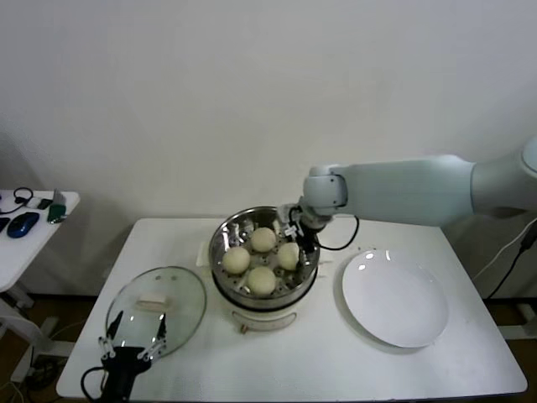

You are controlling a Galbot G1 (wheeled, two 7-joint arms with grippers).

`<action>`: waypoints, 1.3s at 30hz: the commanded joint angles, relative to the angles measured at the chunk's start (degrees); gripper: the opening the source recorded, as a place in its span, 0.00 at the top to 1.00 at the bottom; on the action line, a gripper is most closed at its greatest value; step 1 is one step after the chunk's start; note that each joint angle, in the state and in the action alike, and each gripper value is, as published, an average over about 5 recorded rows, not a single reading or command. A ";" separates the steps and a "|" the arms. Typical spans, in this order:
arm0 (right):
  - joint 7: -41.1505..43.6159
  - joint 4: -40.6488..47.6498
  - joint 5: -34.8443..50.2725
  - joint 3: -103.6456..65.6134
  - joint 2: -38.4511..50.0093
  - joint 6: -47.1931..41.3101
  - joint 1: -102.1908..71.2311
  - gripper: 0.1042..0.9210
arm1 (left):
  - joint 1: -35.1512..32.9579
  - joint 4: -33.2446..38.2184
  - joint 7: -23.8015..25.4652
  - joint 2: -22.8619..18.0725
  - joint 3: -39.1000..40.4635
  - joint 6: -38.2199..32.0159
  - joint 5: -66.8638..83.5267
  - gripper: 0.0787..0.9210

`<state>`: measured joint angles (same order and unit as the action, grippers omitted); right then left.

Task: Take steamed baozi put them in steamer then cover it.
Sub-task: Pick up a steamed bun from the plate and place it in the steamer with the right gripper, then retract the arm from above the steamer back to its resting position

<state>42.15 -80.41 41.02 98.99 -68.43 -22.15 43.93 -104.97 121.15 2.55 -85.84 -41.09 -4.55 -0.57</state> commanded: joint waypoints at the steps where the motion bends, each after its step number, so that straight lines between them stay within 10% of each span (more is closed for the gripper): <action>1: -0.91 3.48 -2.06 -0.66 -1.94 -0.36 -3.77 0.28 | 0.02 -0.15 -0.03 0.00 0.04 -0.02 0.03 0.12; 23: 5.59 2.19 13.91 -6.40 6.49 2.92 5.82 0.12 | 0.08 0.45 0.01 -0.05 0.04 0.08 -0.04 0.12; 30: -19.37 -2.53 26.18 -22.12 16.53 -2.71 -1.40 0.12 | 0.26 0.57 -0.58 -0.31 0.30 -0.13 -0.18 0.12; 39: -44.27 -8.69 18.13 -56.23 28.57 3.59 -30.82 0.12 | 1.22 0.71 -2.34 -0.10 0.82 -0.47 1.48 0.12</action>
<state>21.73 -83.69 59.45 72.78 -52.39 -21.34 35.64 -104.23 121.96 1.59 -86.02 -40.51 -4.81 -0.19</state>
